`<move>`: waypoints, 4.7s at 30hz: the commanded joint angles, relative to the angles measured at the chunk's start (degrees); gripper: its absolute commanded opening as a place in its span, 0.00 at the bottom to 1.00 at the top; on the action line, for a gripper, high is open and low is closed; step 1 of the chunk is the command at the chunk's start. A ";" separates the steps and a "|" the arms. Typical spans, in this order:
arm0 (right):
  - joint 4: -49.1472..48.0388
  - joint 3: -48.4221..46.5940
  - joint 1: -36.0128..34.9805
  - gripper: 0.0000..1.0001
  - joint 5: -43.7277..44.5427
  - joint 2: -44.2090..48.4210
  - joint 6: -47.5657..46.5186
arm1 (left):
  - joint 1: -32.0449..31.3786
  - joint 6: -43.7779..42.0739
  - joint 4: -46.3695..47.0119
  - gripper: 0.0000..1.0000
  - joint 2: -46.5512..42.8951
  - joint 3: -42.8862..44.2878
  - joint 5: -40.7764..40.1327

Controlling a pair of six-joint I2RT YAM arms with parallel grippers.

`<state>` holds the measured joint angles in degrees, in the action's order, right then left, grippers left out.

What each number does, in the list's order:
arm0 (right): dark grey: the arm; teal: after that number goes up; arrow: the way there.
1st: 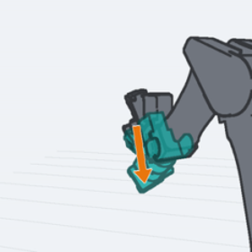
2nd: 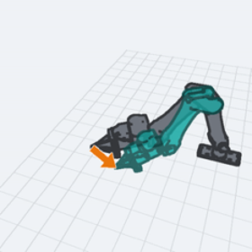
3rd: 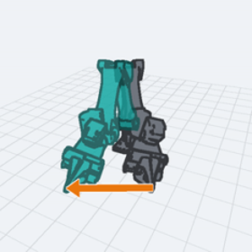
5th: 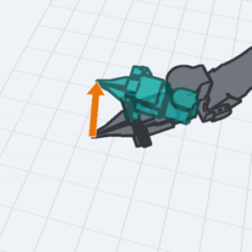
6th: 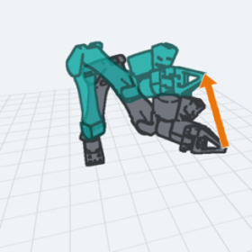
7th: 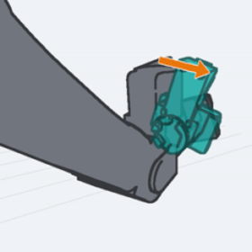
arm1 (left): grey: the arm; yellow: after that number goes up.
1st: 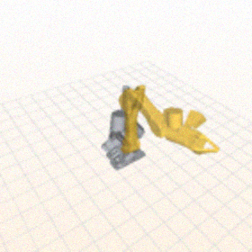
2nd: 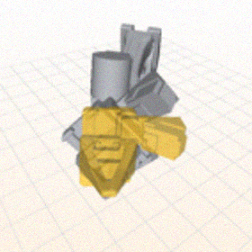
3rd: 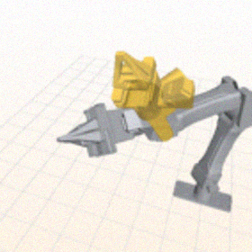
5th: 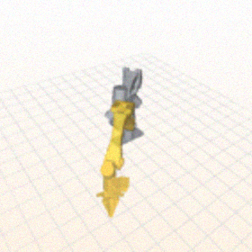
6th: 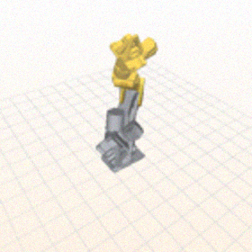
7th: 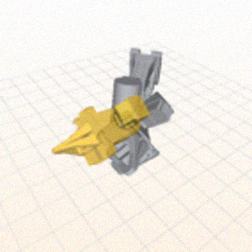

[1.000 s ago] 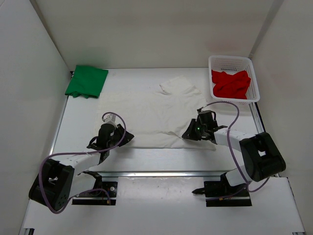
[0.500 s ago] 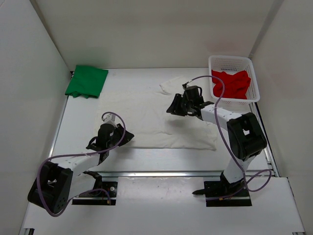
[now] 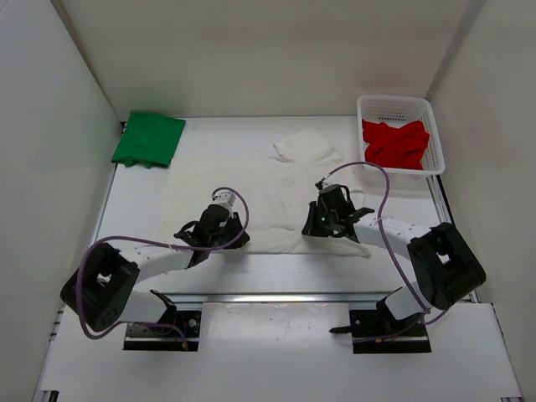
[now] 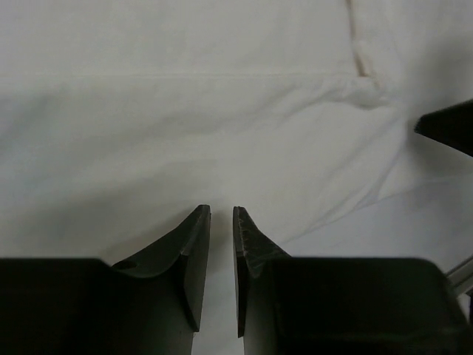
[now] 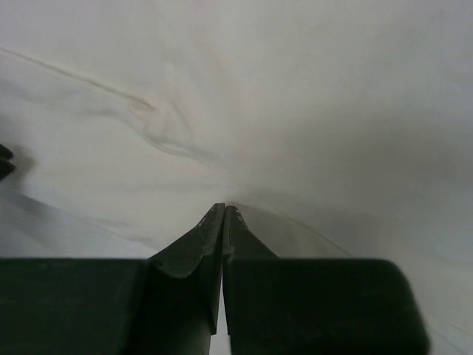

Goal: Fold and stack the t-shirts
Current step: Fold the flattened tshirt in 1/3 of the way, then grap the side of the flattened tshirt furthest away from the robot with both arms

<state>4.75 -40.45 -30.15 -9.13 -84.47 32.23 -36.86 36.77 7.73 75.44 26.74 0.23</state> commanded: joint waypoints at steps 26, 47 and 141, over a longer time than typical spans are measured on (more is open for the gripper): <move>5.71 5.47 -0.97 0.29 -1.15 18.19 -0.85 | 14.15 0.32 -16.26 0.42 -11.66 8.73 7.40; -5.62 14.34 2.20 0.09 -11.79 17.23 -2.96 | 44.60 -12.77 -25.74 0.45 44.44 62.90 -2.78; 33.48 -108.53 18.82 0.42 1.65 -71.80 -16.76 | 40.82 -10.14 -18.80 0.00 31.96 47.53 0.39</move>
<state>37.85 -146.91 -11.20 -5.48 -155.96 15.03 4.49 26.98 -11.60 110.72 74.46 -0.38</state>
